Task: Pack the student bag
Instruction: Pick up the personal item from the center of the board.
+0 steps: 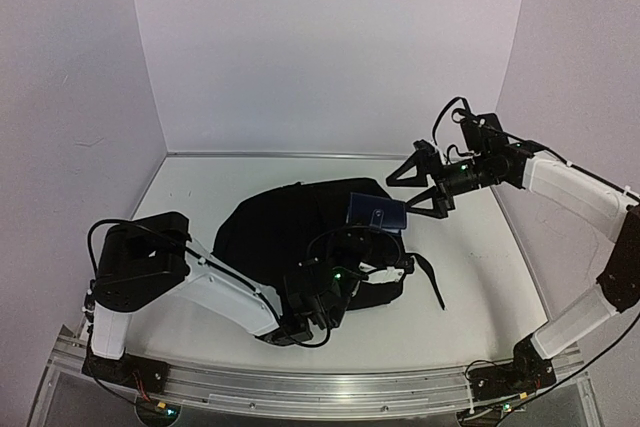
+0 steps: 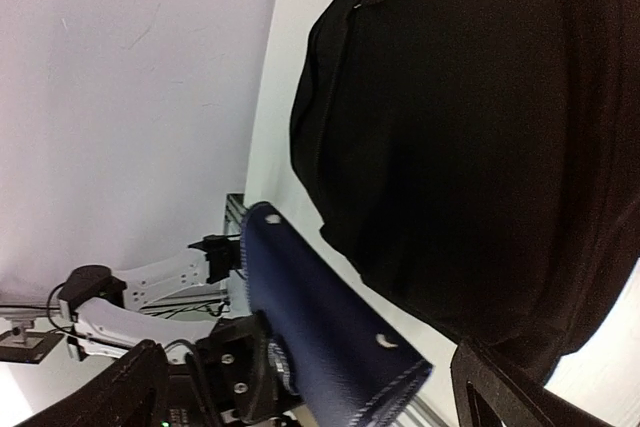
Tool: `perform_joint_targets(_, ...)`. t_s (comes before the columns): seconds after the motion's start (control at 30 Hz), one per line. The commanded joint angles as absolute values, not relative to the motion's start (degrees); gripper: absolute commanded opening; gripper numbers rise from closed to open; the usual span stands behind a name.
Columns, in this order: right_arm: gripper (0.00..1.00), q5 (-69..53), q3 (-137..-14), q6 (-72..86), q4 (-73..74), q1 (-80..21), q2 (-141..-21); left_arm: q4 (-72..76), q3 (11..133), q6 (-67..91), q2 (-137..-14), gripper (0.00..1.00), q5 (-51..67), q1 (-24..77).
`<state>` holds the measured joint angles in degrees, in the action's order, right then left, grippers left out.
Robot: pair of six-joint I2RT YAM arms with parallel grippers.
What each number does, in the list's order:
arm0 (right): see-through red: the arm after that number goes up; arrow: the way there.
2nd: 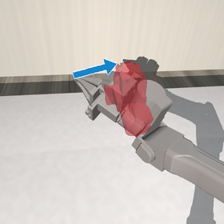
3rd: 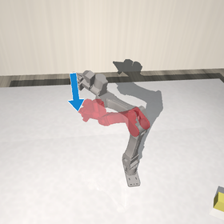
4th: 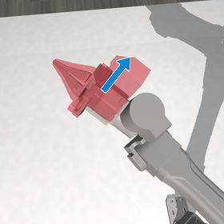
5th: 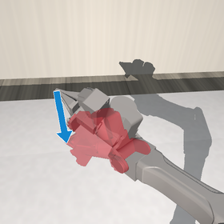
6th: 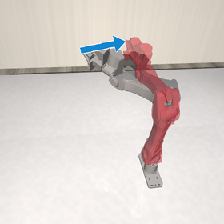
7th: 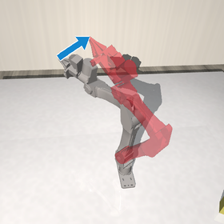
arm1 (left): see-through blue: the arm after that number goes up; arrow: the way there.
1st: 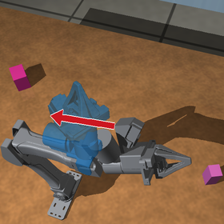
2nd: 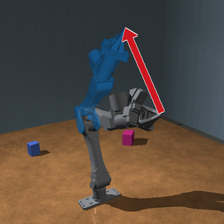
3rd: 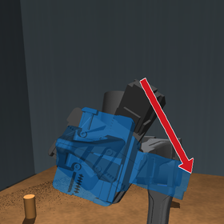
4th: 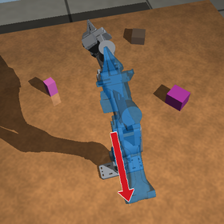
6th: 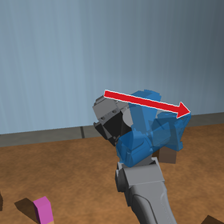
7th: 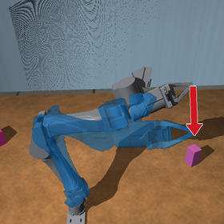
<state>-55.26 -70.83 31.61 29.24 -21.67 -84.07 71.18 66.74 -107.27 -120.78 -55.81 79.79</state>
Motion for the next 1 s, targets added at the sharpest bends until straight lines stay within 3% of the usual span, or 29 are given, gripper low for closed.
perform_joint_targets(0.0, 0.98, -51.74, -72.85, 25.59, 35.43, -22.09, -82.81, 86.09, 69.43, -109.66, -116.5, 0.0, -56.44, 79.88)
perform_joint_targets(0.23, 0.94, -59.43, -72.46, 26.24, 35.03, -22.37, -82.82, 86.05, 72.24, -110.64, -117.64, 0.0, -56.29, 79.9)
perform_joint_targets(0.57, 0.4, -68.65, -72.26, 31.29, 31.04, -23.23, -82.79, 86.09, 72.62, -108.41, -116.57, 0.02, -56.22, 79.92)
perform_joint_targets(0.63, 0.22, -69.29, -73.37, 31.85, 30.85, -23.24, -82.91, 86.07, 72.87, -108.5, -117.24, 0.12, -56.63, 79.92)
perform_joint_targets(0.73, 0.0, -69.29, -75.75, 32.25, 30.85, -23.18, -83.4, 86.04, 72.83, -107.59, -117.52, 0.38, -57.75, 79.93)
perform_joint_targets(0.83, 0.0, -68.23, -79.36, 32.11, 30.93, -22.75, -83.85, 85.98, 71.59, -106.12, -116.96, 0.59, -58.86, 80.11)
perform_joint_targets(0.97, 0.0, -65.22, -85.17, 30.44, 31.03, -22.05, -84.98, 85.85, 69.86, -102.46, -116.3, 0.73, -60.57, 80.68)
